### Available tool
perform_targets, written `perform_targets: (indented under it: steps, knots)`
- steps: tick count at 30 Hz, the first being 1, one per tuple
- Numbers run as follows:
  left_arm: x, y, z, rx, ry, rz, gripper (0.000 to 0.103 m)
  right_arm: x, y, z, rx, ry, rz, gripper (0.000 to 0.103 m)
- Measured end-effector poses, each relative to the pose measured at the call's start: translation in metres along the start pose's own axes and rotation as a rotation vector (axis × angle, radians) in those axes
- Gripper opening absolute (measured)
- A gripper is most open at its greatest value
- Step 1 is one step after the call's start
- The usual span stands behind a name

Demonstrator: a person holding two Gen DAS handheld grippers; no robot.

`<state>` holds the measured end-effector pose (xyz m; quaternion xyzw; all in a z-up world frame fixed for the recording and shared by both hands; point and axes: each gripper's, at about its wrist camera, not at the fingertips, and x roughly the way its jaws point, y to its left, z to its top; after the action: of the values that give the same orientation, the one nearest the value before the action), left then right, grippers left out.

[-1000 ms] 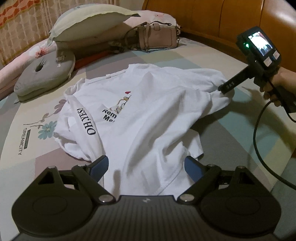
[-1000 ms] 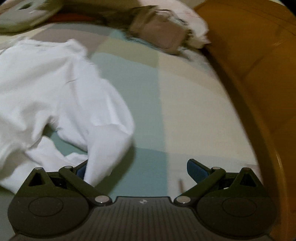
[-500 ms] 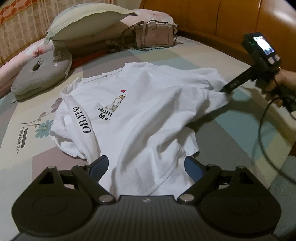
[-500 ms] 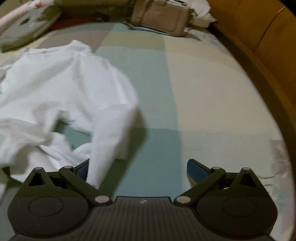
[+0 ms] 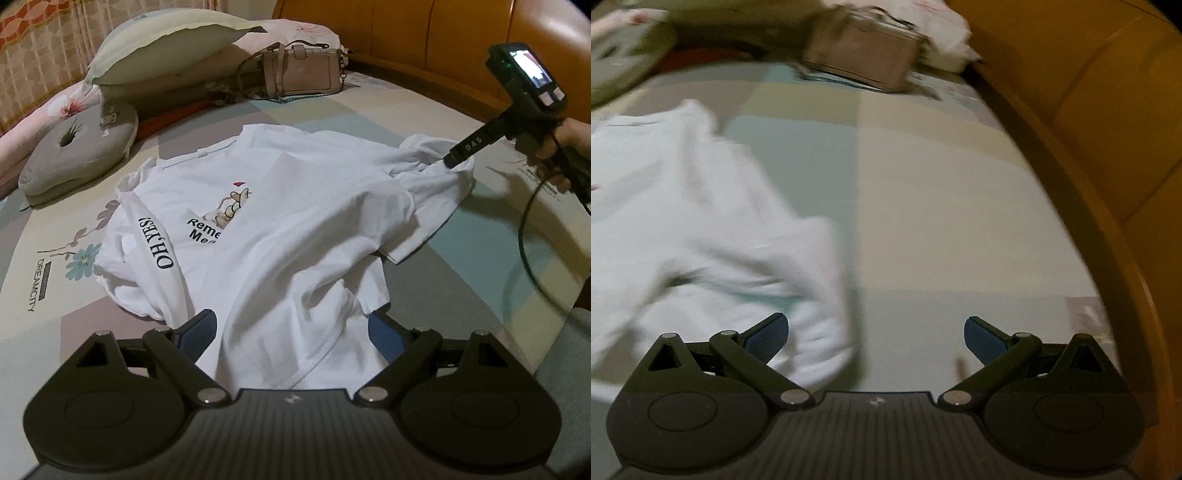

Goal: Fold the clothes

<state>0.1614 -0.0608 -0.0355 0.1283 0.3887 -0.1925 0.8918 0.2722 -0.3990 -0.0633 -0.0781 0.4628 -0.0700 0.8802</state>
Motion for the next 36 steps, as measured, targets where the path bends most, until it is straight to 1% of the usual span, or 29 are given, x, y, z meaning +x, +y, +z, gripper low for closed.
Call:
perform_targets:
  steps: [2, 5, 9, 11, 14, 16, 19, 23, 25, 28, 32, 34, 36]
  knots:
    - [-0.001, -0.003, 0.000, 0.005, -0.002, -0.008, 0.089, -0.006, 0.011, -0.002, 0.009, -0.005, 0.051, 0.103]
    - [-0.002, -0.007, 0.000, 0.009, -0.004, -0.012, 0.089, 0.002, 0.019, 0.007, 0.077, 0.021, 0.090, 0.103]
    - [-0.002, -0.008, -0.002, 0.006, -0.003, -0.017, 0.089, 0.028, 0.022, 0.027, 0.250, 0.084, 0.090, 0.103]
    - [-0.003, -0.007, -0.003, 0.003, -0.002, -0.018, 0.089, 0.038, 0.030, 0.030, 0.279, 0.109, 0.084, 0.103]
    - [-0.003, -0.006, -0.005, 0.000, -0.002, -0.020, 0.089, 0.048, 0.048, 0.027, 0.209, 0.122, 0.030, 0.103]
    - [-0.004, -0.004, -0.006, -0.002, -0.001, -0.020, 0.089, 0.048, 0.047, 0.020, 0.177, 0.118, 0.038, 0.103]
    - [-0.006, -0.003, -0.008, -0.006, -0.003, -0.019, 0.089, 0.041, 0.034, 0.008, 0.146, 0.152, 0.082, 0.103]
    - [-0.008, -0.004, -0.008, -0.009, -0.007, -0.019, 0.089, 0.028, 0.007, -0.013, 0.102, 0.182, 0.074, 0.103]
    - [-0.010, -0.006, -0.008, -0.007, -0.011, -0.020, 0.089, 0.021, -0.009, -0.023, 0.108, 0.185, 0.034, 0.103]
    - [-0.013, -0.008, -0.007, 0.001, -0.017, -0.021, 0.089, 0.011, -0.026, -0.033, 0.152, 0.175, 0.029, 0.103]
    - [-0.014, -0.011, -0.006, 0.008, -0.019, -0.018, 0.089, -0.005, -0.024, -0.040, 0.176, 0.141, 0.031, 0.103]
    - [-0.015, -0.012, -0.005, 0.011, -0.021, -0.018, 0.089, -0.013, -0.018, -0.038, 0.187, 0.110, 0.049, 0.103]
    - [-0.016, -0.012, -0.005, 0.011, -0.022, -0.018, 0.089, -0.013, -0.011, -0.028, 0.229, 0.084, 0.072, 0.103]
